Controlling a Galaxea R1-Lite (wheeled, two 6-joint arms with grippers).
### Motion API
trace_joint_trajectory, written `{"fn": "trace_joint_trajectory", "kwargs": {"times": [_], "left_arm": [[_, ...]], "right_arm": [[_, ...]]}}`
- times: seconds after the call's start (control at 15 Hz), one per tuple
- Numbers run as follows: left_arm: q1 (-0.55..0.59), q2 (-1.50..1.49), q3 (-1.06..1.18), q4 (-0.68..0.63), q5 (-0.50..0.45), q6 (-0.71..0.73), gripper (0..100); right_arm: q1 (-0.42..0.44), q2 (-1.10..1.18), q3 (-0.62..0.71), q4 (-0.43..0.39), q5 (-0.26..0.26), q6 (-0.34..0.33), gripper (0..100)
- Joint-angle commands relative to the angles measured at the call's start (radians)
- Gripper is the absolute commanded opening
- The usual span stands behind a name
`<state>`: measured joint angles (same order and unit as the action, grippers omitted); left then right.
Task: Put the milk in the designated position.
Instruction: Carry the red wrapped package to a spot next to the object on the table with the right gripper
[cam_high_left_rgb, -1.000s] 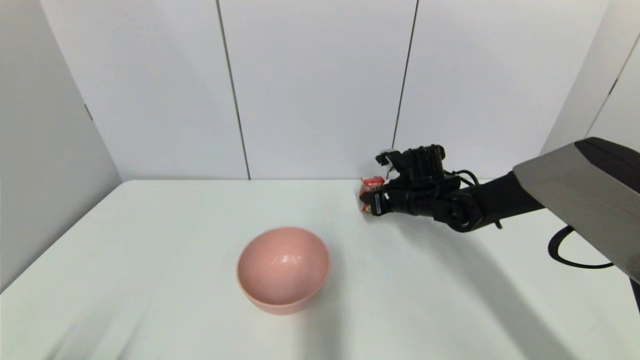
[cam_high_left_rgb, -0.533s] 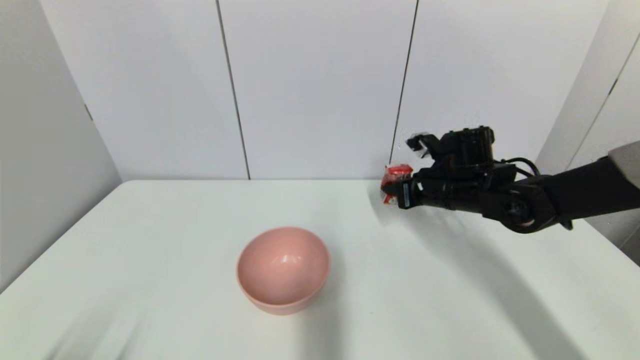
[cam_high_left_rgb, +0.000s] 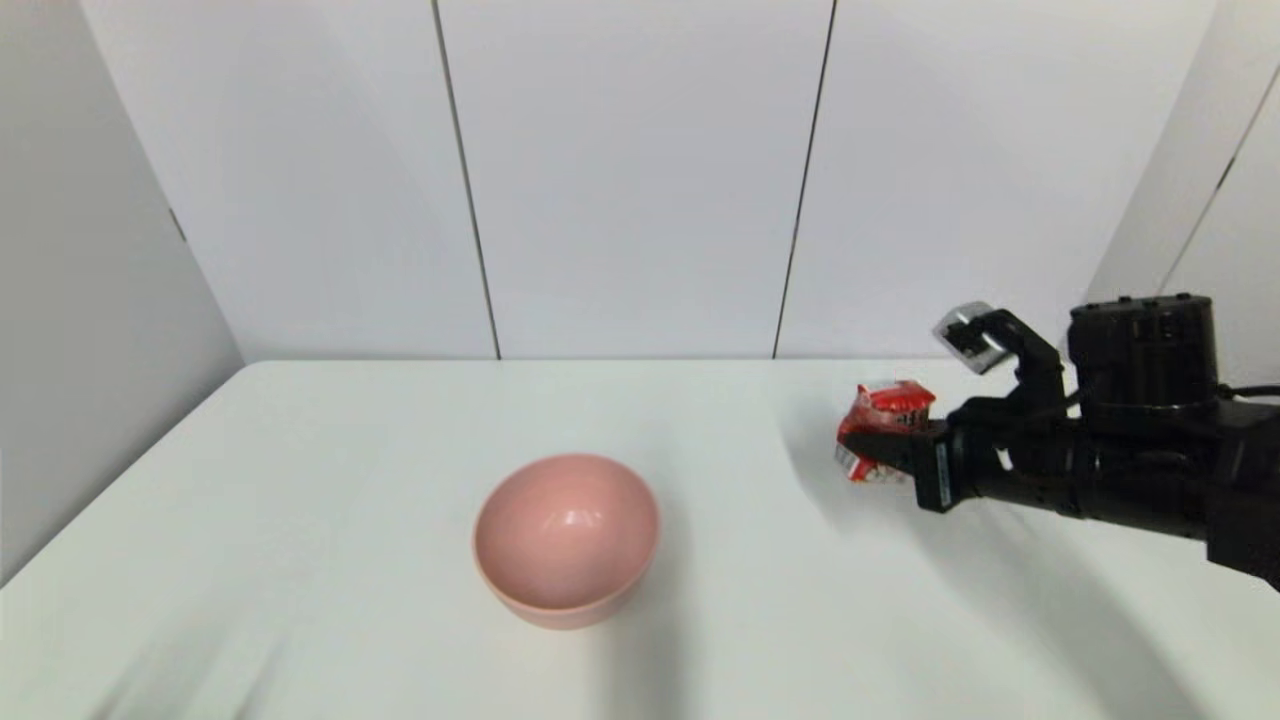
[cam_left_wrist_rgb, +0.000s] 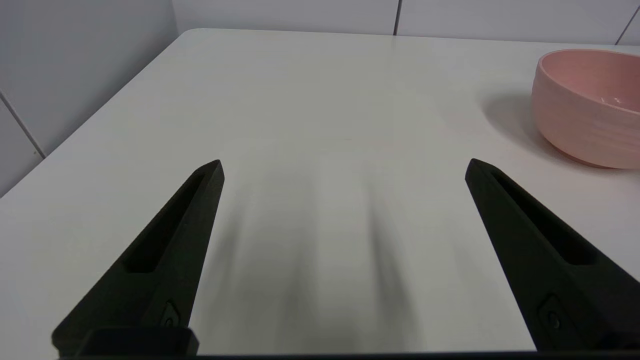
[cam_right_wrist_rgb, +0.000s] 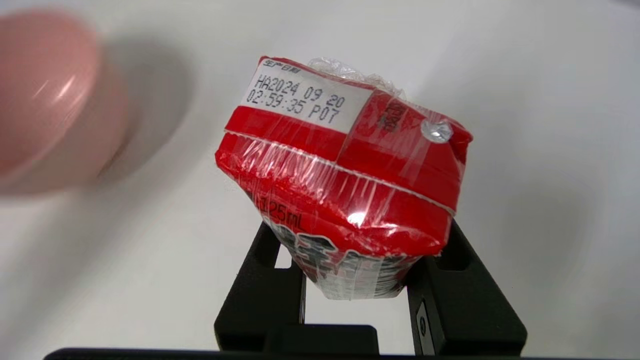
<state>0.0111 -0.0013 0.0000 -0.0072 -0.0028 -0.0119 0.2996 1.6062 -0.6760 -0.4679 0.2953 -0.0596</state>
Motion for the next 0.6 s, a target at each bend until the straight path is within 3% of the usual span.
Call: {"fn": "trace_joint_trajectory", "kwargs": {"times": [0.07,0.2,0.6], "left_arm": [[0.001,0.001,0.0,0.0,0.0,0.0,100],[0.001,0.001,0.0,0.0,0.0,0.0,100],[0.001,0.001,0.0,0.0,0.0,0.0,100]], "right_arm": [[0.0,-0.081,0.147,-0.098,0.194,-0.138,0],[0.0,-0.071,0.164,-0.098,0.248,-0.194,0],[0.009,-0.038,0.17,-0.1,0.272,-0.203,0]]}}
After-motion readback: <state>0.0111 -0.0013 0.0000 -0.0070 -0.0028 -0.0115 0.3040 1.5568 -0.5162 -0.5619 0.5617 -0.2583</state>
